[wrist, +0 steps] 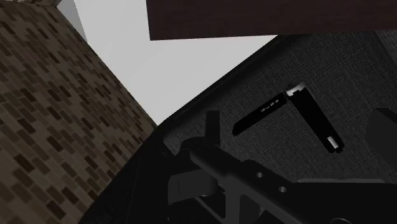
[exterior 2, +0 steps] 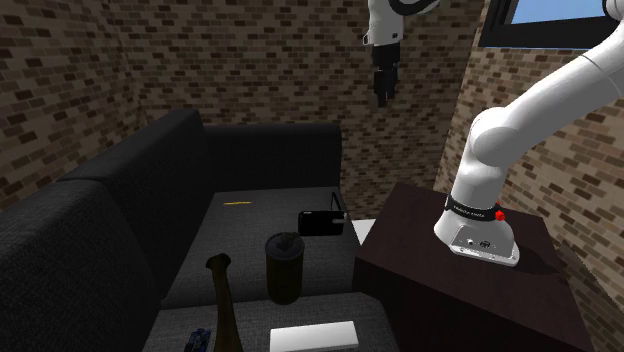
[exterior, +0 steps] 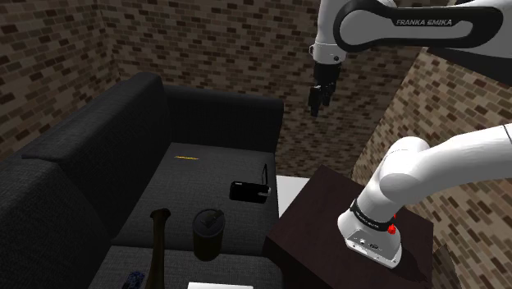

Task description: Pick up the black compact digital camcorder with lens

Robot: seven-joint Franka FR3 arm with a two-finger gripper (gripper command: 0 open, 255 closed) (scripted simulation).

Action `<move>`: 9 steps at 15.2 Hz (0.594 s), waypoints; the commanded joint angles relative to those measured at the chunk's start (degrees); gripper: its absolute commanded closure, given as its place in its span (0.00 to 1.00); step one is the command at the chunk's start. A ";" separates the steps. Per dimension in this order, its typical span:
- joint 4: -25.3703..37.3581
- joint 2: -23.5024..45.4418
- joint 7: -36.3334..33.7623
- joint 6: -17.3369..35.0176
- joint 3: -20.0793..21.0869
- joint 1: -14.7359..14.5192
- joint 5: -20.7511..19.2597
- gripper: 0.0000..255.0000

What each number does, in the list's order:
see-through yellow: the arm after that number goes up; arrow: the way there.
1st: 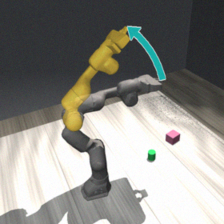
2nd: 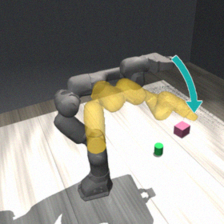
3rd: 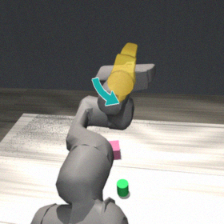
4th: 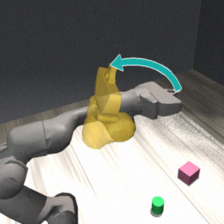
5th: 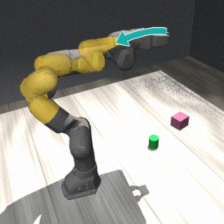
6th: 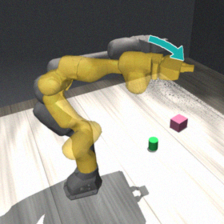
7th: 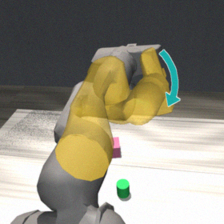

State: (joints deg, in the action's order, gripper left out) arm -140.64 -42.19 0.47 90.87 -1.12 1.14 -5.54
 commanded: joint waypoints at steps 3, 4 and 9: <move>-2.67 1.36 1.11 4.47 -0.18 -0.84 0.14 0.00; -3.90 2.18 1.67 6.74 -0.25 -1.25 0.22 0.00; -8.95 7.72 4.47 18.45 -0.53 -3.39 0.64 0.00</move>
State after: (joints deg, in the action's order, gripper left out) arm -148.45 -35.70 4.19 106.56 -1.46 -1.89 -4.89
